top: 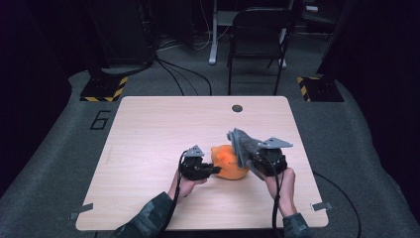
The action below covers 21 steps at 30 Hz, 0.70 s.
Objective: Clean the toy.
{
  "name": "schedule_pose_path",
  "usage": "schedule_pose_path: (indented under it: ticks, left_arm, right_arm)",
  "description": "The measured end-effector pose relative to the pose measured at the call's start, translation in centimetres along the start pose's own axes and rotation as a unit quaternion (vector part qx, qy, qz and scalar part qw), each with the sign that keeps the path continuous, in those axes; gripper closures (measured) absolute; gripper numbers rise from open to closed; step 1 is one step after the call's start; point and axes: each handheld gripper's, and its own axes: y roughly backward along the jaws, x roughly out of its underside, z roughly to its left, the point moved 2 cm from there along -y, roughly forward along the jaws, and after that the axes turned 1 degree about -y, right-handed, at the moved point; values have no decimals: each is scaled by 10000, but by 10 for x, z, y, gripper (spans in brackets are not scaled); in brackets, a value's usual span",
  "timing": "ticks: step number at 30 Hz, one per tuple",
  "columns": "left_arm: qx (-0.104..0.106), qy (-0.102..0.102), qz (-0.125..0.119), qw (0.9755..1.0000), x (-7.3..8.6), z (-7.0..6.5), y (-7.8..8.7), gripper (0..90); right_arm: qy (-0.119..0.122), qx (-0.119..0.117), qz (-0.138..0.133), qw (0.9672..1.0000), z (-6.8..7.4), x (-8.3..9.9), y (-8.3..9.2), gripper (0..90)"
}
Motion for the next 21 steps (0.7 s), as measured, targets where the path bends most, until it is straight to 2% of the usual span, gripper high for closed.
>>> schedule_pose_path:
  ticks: [2, 4, 6, 10, 14, 15, 18, 21]
  left_arm:
    - [12, -31, 3, 10000, 0, 2, 0, 791]
    - [-32, 33, 7, 10000, 1, 2, -1, 789]
    - [-22, 60, 3, 10000, 1, 4, -1, 784]
    - [-42, -30, 66, 10000, 1, 5, -1, 752]
    - [-16, -73, 27, 10000, 0, 6, -1, 650]
    - [-1, -24, -8, 10000, 0, 7, -1, 607]
    - [39, -45, -77, 10000, 0, 9, -1, 490]
    - [-108, -316, -178, 9993, 0, 10, 1, 403]
  right_arm:
    - [126, -38, 149, 9998, 12, 1, -10, 771]
    - [179, 17, 352, 9992, 19, 5, -23, 774]
    - [277, 159, 425, 9986, 21, 8, -33, 777]
    - [320, 134, 444, 9984, 20, 8, -40, 782]
    - [314, 83, 487, 9983, 18, 9, -44, 784]
    - [339, 93, 480, 9982, 17, 9, -44, 785]
    - [267, 100, 498, 9983, 16, 9, -45, 785]
    - [230, 88, 503, 9984, 13, 9, -46, 785]
